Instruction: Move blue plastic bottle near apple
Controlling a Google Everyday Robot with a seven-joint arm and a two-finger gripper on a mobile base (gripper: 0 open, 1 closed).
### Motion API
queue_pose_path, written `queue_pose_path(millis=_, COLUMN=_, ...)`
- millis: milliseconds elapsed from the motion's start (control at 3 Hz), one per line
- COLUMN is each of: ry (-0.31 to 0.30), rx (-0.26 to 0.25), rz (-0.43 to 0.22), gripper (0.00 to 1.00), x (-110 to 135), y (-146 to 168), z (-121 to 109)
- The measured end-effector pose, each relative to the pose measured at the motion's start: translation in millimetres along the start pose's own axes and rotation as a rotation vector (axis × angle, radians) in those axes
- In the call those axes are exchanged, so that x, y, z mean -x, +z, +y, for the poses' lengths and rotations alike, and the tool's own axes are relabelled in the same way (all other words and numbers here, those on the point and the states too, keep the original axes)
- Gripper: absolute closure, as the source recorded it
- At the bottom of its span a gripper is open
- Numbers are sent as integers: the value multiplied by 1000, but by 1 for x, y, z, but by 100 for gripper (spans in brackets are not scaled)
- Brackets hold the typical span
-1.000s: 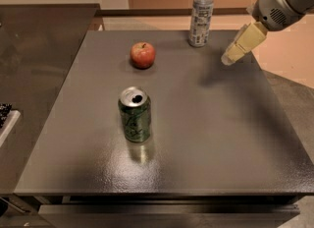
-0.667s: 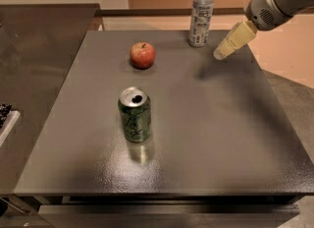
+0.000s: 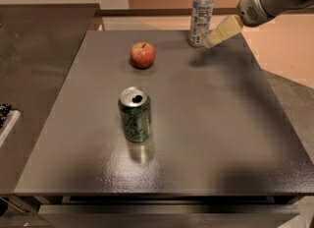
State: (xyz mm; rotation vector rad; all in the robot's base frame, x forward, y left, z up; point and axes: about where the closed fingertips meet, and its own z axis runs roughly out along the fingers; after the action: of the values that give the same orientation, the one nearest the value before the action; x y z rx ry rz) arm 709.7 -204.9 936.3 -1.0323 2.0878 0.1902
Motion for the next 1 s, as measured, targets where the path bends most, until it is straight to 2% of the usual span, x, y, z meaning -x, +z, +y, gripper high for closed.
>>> queue_pose_path(millis=1000, ry=67, rx=-14, rz=-138, gripper=0, x=26, y=61, z=-37)
